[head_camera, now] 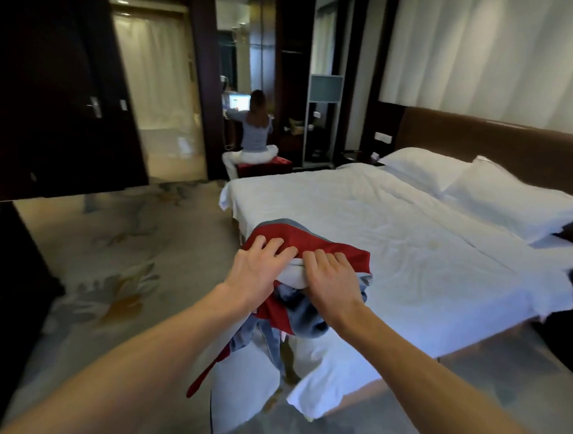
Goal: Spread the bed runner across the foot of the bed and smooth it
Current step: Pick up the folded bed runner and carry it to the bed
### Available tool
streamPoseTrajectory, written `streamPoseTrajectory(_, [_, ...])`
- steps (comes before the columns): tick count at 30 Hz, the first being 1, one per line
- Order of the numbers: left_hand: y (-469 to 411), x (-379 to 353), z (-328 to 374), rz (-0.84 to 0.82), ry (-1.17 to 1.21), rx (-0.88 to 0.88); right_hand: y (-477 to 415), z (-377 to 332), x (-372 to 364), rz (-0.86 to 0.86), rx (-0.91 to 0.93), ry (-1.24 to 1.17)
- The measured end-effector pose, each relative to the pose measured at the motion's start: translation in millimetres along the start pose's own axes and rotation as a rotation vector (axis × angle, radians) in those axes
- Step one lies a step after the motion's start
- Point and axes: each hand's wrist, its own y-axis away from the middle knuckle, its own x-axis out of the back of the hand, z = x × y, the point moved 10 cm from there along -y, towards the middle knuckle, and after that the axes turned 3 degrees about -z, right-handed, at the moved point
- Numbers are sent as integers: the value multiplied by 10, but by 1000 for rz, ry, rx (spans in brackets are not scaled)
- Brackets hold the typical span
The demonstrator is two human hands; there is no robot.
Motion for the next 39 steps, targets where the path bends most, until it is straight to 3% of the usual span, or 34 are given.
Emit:
streamPoseTrajectory(5, [-425, -450, -1090, 14, -47, 89, -986, -394, -852, -46, 84, -65])
streamPoseTrajectory(9, [-625, -668, -1464, -59, -61, 91, -1357, -519, -1169, -112, 99, -74])
streamPoseTrajectory(18, [-1580, -1453, -3123, -70, -31, 142, -2938, -843, -2348, -131, 127, -68])
streamPoseTrajectory(39, [-4500, -3324, -5561, -132, -43, 60, -6011, -259, -5091, -163, 65, -115])
